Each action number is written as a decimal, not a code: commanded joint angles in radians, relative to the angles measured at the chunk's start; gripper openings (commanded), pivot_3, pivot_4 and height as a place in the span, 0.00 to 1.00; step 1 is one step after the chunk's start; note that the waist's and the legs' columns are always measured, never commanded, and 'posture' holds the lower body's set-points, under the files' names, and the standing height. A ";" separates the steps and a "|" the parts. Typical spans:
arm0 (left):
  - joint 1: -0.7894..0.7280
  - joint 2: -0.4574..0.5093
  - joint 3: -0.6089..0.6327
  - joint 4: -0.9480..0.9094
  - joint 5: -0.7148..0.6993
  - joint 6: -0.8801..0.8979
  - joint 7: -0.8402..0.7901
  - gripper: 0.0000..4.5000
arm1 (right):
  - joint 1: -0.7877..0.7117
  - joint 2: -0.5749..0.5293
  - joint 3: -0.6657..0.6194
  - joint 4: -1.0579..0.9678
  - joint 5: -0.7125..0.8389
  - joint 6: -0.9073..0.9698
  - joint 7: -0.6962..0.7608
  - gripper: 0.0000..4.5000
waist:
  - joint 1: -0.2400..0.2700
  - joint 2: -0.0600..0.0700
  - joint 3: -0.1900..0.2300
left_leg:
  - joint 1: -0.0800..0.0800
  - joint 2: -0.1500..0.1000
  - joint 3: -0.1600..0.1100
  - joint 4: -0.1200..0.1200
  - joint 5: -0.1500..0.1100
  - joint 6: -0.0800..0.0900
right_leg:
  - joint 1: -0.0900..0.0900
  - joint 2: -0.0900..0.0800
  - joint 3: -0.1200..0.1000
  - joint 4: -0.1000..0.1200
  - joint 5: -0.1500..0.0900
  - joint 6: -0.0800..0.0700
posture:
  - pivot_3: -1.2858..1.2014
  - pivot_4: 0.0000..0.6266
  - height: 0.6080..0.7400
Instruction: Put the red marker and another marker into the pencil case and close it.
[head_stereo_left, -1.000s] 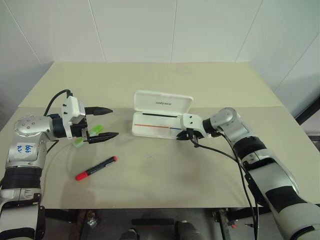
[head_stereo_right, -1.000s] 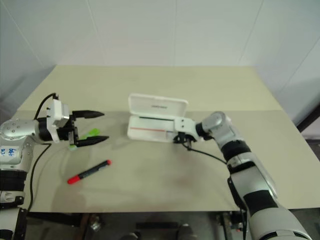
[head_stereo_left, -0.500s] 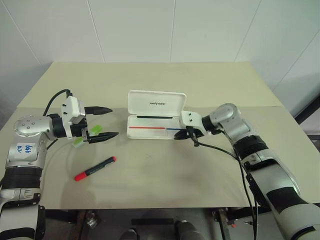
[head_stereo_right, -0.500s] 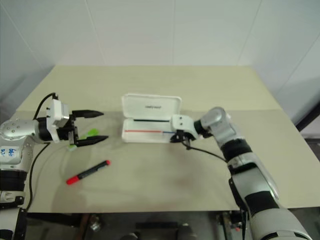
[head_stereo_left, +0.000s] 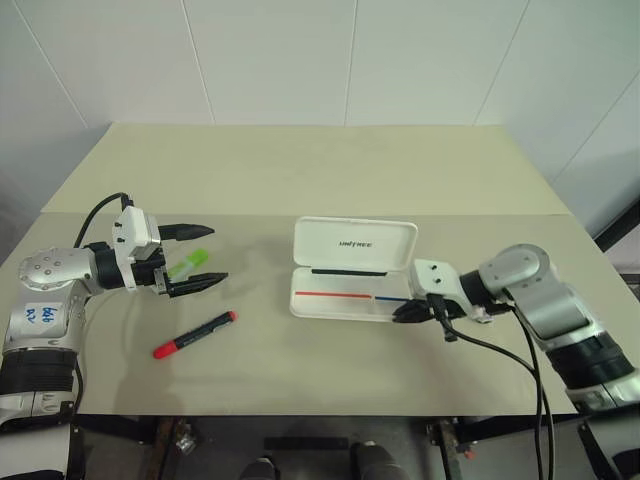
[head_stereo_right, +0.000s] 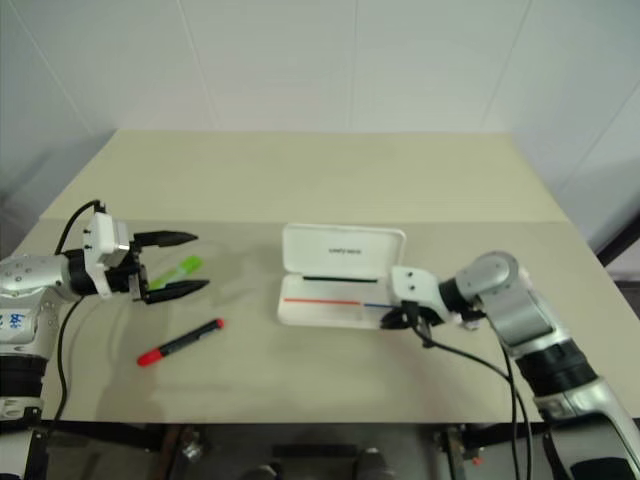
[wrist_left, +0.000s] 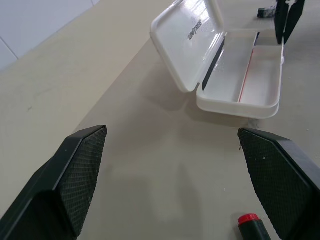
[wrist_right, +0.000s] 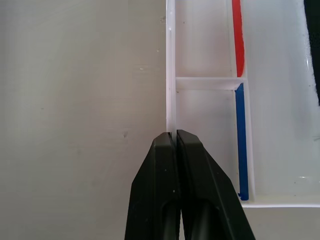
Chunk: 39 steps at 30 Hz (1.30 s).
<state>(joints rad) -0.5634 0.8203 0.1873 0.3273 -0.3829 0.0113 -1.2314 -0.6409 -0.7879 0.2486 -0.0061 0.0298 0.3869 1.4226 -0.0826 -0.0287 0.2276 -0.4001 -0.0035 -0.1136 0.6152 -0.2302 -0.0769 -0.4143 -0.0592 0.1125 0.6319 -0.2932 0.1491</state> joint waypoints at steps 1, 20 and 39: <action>0.013 -0.006 0.019 -0.019 -0.012 -0.013 0.010 1.00 | 0.047 -0.023 -0.046 -0.126 0.045 0.085 -0.043 0.00 | 0.001 0.000 0.000 | 0.000 0.000 0.000 0.000 0.000 0.000 | 0.000 0.000 0.000 0.000 0.000 0.000 | 0.52 0.24 1.00; -0.015 -0.025 0.003 -0.004 -0.004 -0.014 0.011 1.00 | 0.076 0.004 0.040 -0.216 0.067 0.166 -0.120 0.00 | 0.004 0.000 0.000 | 0.000 0.000 0.000 0.001 0.000 0.000 | 0.000 0.000 0.000 -0.001 0.000 0.000 | 0.52 0.24 1.00; -0.022 -0.010 0.003 -0.006 0.001 -0.013 0.001 1.00 | -0.017 0.055 0.076 -0.153 0.067 0.092 -0.124 0.46 | 0.003 0.000 0.000 | 0.000 0.000 0.000 0.001 0.000 0.000 | 0.000 0.000 0.000 0.000 0.000 0.000 | 0.52 0.24 1.00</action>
<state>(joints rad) -0.5775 0.7884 0.1778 0.3302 -0.3821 0.0091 -1.2263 -0.6398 -0.7338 0.3472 -0.1469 0.0801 0.4929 1.3020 -0.0797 -0.0291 0.2275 -0.4004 -0.0037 -0.1137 0.6161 -0.2301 -0.0767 -0.4141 -0.0595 0.1123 0.6318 -0.2931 0.1493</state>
